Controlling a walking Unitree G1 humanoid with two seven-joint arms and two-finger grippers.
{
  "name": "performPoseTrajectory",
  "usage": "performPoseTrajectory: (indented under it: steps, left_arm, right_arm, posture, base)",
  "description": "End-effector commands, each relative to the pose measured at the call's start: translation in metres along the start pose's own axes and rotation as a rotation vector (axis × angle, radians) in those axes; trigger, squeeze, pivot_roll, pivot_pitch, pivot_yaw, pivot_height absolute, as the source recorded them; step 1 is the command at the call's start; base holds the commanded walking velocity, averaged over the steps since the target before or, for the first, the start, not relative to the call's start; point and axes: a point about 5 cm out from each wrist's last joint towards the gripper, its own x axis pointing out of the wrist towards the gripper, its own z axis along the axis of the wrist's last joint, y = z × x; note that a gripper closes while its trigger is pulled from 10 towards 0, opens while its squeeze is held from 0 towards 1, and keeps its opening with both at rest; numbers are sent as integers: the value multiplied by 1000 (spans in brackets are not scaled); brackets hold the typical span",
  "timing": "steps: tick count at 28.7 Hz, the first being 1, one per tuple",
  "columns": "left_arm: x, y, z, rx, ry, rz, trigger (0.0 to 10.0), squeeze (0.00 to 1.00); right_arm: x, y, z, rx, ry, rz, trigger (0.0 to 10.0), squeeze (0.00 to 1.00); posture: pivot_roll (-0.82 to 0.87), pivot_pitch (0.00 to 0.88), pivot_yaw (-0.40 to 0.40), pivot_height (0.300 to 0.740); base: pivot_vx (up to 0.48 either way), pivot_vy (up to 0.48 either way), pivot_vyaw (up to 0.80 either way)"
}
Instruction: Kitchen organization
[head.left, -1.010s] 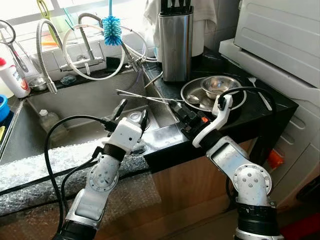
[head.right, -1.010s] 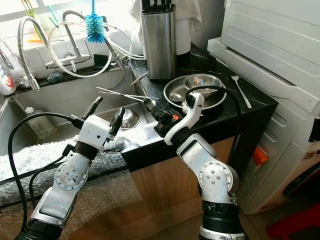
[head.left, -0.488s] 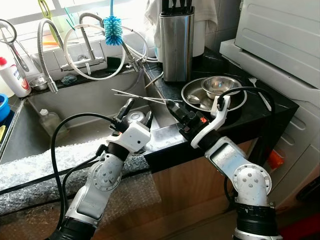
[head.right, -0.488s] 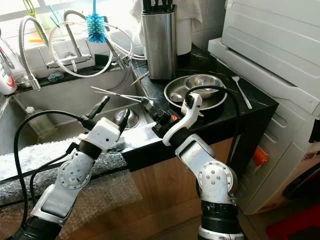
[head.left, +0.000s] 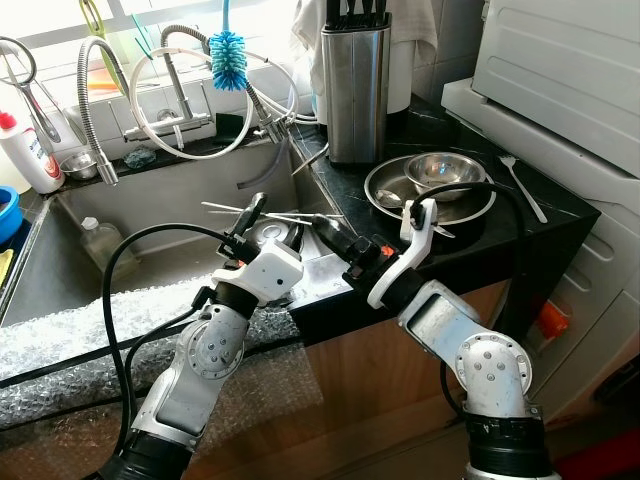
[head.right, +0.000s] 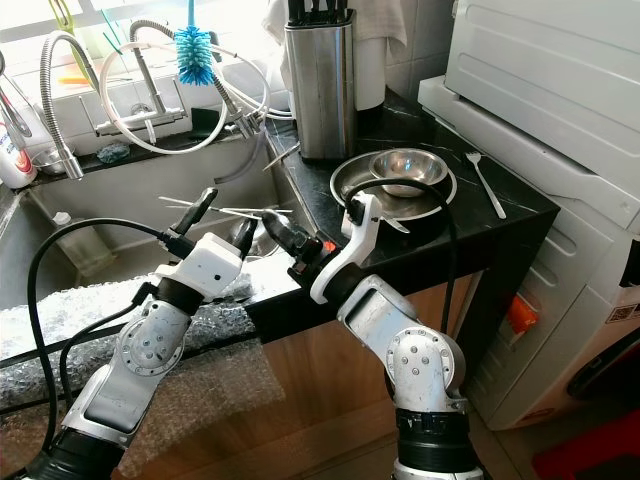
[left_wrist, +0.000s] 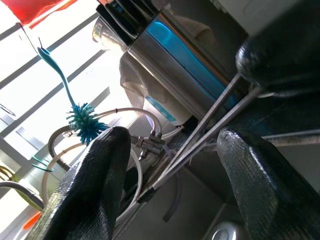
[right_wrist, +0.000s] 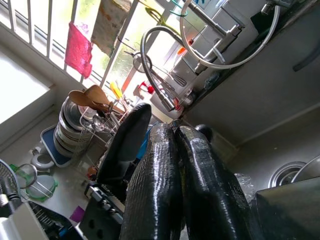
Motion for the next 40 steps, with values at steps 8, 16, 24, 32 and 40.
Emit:
performPoseTrajectory:
  steps: [8,16,24,32,40]
  left_arm:
    - [2,5,-20,74,137,33,4627,0]
    - [2,14,-24,95,172,106,1294,0]
    - [3,15,-24,102,171,122,0,0]
    - [4,12,-22,98,164,116,0,0]
    - [4,11,-22,103,160,114,0,0]
  right_arm:
    - [2,10,1,-38,3,34,10000,0]
    - [1,9,2,-44,4,31,10000,0]
    - [2,10,2,-44,3,37,10000,0]
    - [1,10,1,-46,5,35,10000,0]
    - [1,11,2,-87,10,42,10000,0]
  posture:
    - [-127,0,85,740]
    - [-128,0,84,740]
    - [-130,0,85,740]
    - [-131,0,87,740]
    - [-130,0,86,740]
  base:
    - [0,0,0]
    - [0,0,0]
    - [0,0,0]
    - [0,0,0]
    - [0,0,0]
